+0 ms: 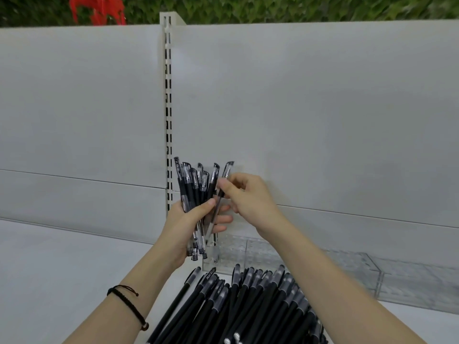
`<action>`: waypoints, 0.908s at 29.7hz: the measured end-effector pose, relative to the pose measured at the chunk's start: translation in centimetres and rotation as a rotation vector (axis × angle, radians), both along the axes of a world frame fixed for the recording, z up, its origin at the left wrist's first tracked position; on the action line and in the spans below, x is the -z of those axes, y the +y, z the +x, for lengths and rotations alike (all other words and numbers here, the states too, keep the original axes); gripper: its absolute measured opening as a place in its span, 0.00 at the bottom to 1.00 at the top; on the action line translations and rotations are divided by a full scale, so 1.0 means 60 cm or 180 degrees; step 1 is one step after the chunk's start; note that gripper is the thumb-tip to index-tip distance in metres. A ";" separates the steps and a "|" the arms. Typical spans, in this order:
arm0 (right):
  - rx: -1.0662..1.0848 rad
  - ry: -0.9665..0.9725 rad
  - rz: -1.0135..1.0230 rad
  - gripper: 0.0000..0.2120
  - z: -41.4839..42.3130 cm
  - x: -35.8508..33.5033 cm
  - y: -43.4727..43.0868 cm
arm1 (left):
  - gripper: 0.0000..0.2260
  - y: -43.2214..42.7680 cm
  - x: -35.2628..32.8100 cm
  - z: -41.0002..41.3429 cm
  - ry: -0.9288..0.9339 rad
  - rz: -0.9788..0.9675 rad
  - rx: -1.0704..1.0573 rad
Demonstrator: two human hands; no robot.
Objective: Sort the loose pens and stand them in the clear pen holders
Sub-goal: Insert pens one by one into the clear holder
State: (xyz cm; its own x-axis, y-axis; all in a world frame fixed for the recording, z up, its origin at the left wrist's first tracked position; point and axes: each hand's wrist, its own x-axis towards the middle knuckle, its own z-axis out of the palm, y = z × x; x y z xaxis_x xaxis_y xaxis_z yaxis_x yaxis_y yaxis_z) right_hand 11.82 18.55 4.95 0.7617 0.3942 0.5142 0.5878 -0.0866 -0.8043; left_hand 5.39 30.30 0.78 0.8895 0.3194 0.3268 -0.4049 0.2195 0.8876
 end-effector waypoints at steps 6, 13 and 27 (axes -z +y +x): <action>0.0331 -0.0419 -0.0232 0.13 0.007 -0.014 -0.017 | 0.05 0.018 0.006 0.010 0.0026 -0.0057 -0.0534; 0.0362 -0.0679 -0.0953 0.12 0.010 0.012 -0.007 | 0.04 0.028 0.015 0.017 -0.0059 -0.0057 -0.0911; 0.0147 -0.0500 -0.1722 0.21 0.010 0.034 -0.005 | 0.04 0.037 0.011 0.016 0.0113 -0.0947 -0.0564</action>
